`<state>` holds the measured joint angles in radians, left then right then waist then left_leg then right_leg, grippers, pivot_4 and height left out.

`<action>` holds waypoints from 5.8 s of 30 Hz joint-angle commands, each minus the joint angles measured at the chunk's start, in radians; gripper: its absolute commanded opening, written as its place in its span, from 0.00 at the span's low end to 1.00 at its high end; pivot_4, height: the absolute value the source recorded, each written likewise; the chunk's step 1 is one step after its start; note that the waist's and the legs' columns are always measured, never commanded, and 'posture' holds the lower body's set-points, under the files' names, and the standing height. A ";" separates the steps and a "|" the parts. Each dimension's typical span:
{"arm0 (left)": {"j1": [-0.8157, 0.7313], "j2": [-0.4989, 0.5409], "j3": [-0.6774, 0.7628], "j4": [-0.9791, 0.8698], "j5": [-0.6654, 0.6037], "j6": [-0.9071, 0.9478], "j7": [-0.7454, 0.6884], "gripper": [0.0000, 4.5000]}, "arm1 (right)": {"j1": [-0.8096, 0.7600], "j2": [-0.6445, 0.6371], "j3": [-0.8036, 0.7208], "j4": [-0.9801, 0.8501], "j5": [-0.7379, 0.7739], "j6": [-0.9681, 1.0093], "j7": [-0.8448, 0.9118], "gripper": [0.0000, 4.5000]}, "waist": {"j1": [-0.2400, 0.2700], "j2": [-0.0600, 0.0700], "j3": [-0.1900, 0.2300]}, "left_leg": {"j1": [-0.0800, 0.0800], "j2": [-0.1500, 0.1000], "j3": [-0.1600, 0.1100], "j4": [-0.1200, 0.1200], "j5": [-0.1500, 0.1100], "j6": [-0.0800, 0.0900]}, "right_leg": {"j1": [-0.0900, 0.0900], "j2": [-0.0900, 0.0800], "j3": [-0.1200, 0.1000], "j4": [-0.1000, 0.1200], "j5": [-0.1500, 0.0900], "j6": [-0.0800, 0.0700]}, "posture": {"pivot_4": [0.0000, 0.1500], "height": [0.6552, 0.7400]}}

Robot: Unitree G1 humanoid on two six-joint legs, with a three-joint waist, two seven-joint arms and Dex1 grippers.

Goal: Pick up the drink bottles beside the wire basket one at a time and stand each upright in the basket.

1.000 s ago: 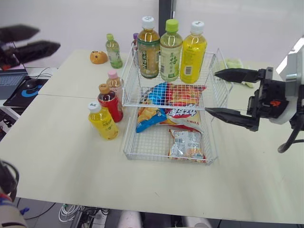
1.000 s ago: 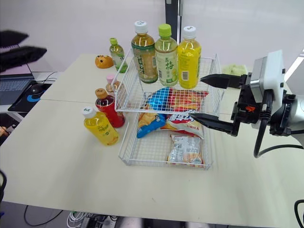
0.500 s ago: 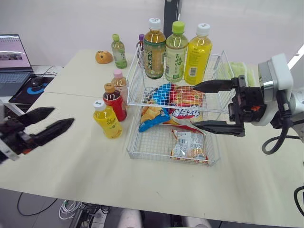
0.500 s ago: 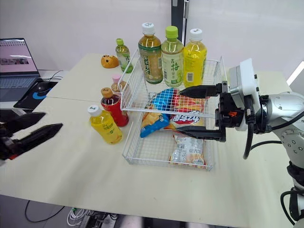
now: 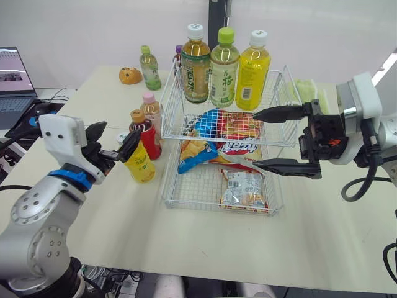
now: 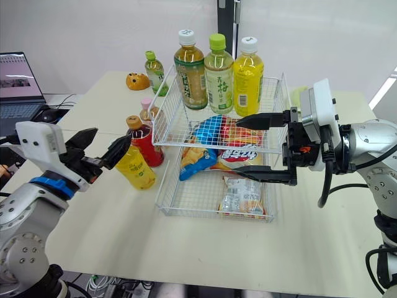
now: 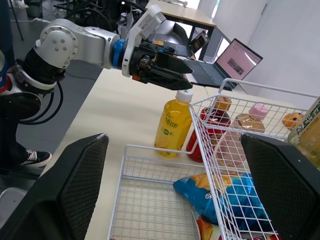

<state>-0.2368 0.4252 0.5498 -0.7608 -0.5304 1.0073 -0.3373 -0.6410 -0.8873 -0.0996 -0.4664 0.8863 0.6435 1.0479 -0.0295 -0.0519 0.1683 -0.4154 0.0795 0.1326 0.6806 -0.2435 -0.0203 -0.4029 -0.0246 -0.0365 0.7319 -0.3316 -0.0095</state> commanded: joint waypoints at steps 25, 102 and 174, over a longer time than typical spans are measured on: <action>-0.006 0.036 -0.151 0.090 0.038 -0.038 0.124 0.30 | 0.006 0.004 -0.049 -0.037 -0.006 -0.009 -0.038 1.00 | 0.003 0.000 0.000 | -0.001 0.000 0.000 -0.001 0.000 0.000 | 0.000 0.000 0.000 -0.003 0.000 0.000 | 1.00 0.71; -1.423 -0.147 -0.681 1.499 0.185 -0.366 -0.813 0.30 | 0.421 -0.175 -0.558 -0.186 0.080 0.108 -0.242 1.00 | 0.011 0.013 0.011 | -0.011 0.000 0.002 -0.002 0.000 0.000 | -0.007 0.002 -0.001 -0.013 0.000 0.001 | 1.00 0.71; -0.337 0.108 -0.266 0.553 0.076 -0.190 0.045 1.00 | -0.018 -0.033 0.001 -0.200 0.112 0.161 -0.289 1.00 | 0.001 0.008 0.005 | -0.002 0.000 0.002 -0.001 0.000 0.000 | -0.002 0.001 0.001 -0.005 0.001 0.001 | 1.00 0.71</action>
<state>-0.5415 0.5239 0.2906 -0.2170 -0.4811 0.8567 -0.2959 -0.6482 -0.9196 -0.0666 -0.6581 0.9962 0.8148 0.7585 -0.0283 -0.0444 0.1735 -0.4176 0.0799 0.1341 0.6794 -0.2436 -0.0204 -0.4045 -0.0241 -0.0356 0.7273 -0.3311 -0.0085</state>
